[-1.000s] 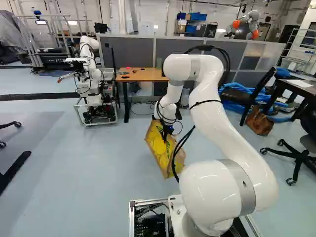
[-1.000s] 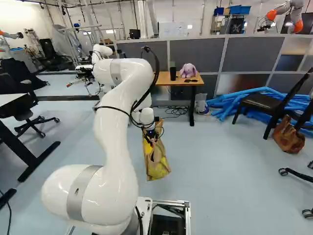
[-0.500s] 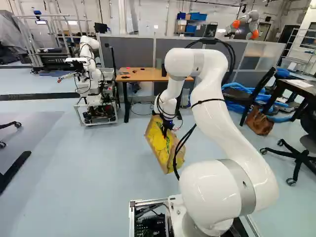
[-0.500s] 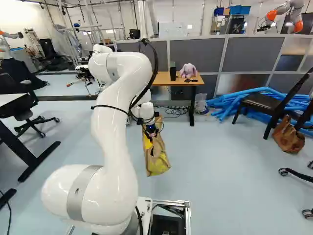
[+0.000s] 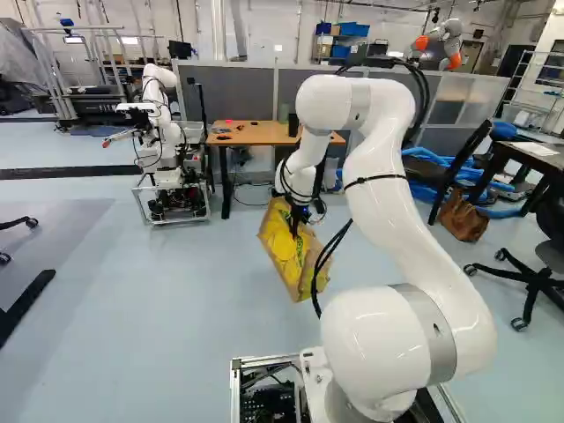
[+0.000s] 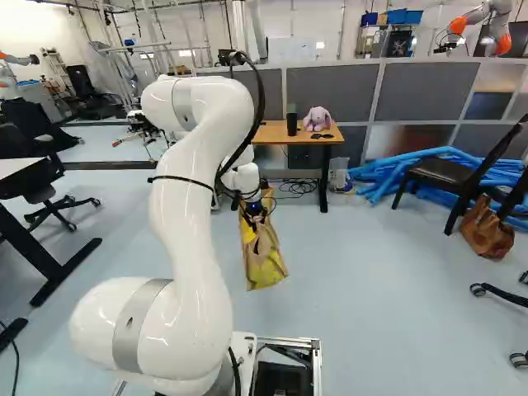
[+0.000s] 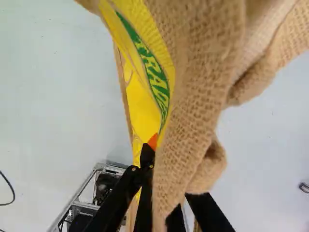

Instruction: Pick up the bag on the ground and place it on the table

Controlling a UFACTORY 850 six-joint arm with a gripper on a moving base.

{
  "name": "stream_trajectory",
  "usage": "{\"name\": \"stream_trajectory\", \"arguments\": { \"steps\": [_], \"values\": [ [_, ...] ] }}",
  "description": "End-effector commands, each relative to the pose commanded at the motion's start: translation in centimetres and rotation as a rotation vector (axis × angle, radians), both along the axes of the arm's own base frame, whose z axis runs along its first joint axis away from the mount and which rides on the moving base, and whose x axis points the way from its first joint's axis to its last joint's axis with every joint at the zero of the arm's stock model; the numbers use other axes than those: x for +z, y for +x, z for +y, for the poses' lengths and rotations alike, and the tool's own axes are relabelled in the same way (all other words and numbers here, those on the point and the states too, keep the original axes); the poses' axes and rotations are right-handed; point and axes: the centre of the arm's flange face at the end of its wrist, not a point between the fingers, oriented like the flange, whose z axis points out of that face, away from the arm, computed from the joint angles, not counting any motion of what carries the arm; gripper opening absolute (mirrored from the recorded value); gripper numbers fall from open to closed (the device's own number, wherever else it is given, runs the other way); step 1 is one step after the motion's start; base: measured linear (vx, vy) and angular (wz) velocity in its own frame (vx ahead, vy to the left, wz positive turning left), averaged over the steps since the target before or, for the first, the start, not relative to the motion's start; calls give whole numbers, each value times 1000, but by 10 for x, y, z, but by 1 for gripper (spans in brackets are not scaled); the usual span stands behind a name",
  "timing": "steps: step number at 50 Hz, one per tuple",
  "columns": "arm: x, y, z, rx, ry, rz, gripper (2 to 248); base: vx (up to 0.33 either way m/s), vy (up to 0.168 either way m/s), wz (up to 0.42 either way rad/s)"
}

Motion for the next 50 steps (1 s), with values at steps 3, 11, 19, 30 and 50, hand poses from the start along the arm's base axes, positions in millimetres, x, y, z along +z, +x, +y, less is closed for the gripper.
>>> {"name": "stream_trajectory", "arguments": {
  "steps": [3, 11, 19, 30, 50],
  "values": [
    [5, 1, 0, 0, 0, -1, 21, 0, 0, 0],
    [17, 5, 0, 0, 1, -4, 21, 0, 0, 0],
    [29, 9, 0, 0, 1, -8, 21, 0, 0, 0],
    [45, 12, 0, 1, 2, -11, 21, 0, 0, 0],
    [76, 12, 0, 1, 3, -8, 21, 0, 0, 0]
  ]
}}
